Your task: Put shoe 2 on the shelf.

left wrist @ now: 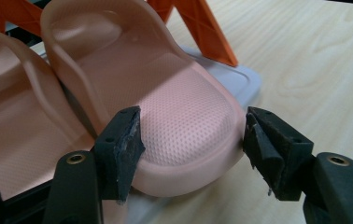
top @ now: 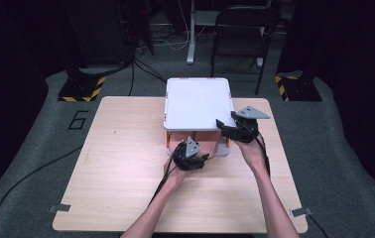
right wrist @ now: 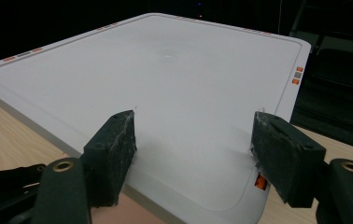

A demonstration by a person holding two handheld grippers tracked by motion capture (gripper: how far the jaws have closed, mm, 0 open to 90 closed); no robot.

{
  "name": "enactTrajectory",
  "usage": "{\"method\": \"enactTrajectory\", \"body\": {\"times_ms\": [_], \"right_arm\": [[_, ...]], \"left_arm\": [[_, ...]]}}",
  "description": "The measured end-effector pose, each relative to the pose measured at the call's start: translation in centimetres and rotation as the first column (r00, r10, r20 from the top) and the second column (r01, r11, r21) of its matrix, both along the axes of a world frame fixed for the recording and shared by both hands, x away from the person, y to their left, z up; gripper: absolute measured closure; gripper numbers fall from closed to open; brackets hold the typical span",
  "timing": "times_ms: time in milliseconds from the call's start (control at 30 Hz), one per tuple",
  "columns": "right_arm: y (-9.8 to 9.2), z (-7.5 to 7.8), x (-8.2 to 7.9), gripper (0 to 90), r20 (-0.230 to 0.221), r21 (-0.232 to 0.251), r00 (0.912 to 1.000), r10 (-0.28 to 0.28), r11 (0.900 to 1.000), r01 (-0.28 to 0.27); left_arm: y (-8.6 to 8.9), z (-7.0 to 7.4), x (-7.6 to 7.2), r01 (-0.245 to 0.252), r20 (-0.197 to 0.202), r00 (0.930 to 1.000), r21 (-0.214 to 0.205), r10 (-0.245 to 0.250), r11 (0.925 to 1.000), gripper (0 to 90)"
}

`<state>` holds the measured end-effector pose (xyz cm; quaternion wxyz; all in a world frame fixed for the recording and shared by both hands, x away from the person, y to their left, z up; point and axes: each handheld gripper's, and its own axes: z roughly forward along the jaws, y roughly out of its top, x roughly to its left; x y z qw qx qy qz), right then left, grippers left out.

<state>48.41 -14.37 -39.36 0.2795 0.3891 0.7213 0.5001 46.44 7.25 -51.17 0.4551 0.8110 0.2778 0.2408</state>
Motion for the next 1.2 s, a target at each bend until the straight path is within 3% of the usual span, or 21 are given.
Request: {"method": "enactTrajectory", "body": {"times_ms": [267, 367, 500, 567, 667, 733, 833, 1033, 1200], "right_arm": [[0.0, 0.0, 0.0, 30.7, -0.006, -0.003, 1.0, 0.0, 1.0, 0.0], [0.0, 0.0, 0.0, 30.6, -0.001, 0.0, 1.0, 0.001, 1.0, -0.001], [0.0, 0.0, 0.0, 30.7, 0.0, 0.002, 1.0, 0.001, 1.0, -0.001], [0.1, 0.0, 0.0, 30.6, -0.001, 0.007, 1.0, 0.001, 1.0, -0.001], [0.0, 0.0, 0.0, 28.4, -0.001, 0.014, 1.0, 0.002, 0.9999, -0.002], [0.0, 0.0, -0.1, 25.2, 0.008, 0.018, 1.0, -0.005, 0.9998, 0.005], [-0.2, 0.1, -0.9, 23.5, 0.02, 0.045, 0.9997, -0.017, 0.9989, 0.016], [-1.2, -0.5, -3.6, 15.4, 0.045, 0.082, 0.9978, -0.049, 0.9956, 0.045], [-2.3, -1.5, -6.3, 14.8, 0.064, 0.109, 0.9956, -0.069, 0.9921, 0.062]], "left_arm": [[-0.4, -0.2, 1.1, -0.041, -0.012, 0.9991, -0.01, 0.041, 0.9991, 35.7], [-0.4, -0.2, 1.3, -0.048, -0.034, 0.9983, -0.027, 0.047, 0.9985, 32.4], [-0.1, 0.2, 0.7, -0.025, -0.027, 0.9993, -0.043, 0.024, 0.9988, 32.7], [0.6, 0.7, 0.0, 0.001, -0.015, 0.9999, -0.081, -0.002, 0.9967, 28.8], [2.4, 1.5, -1.5, 0.025, 0.006, 0.9997, -0.117, -0.024, 0.9928, 24.1], [3.9, 2.1, -2.4, 0.017, -0.001, 0.9998, -0.177, -0.018, 0.984, 22.0], [6.6, 2.9, -3.7, 0.015, 0.021, 0.9997, -0.171, -0.011, 0.9852, 19.6], [12.2, 3.9, -5.9, -0.034, 0.032, 0.9987, -0.191, 0.041, 0.981, 16.0], [16.3, 3.6, -7.5, -0.098, 0.064, 0.9915, -0.205, 0.113, 0.9738, 15.0]]}}
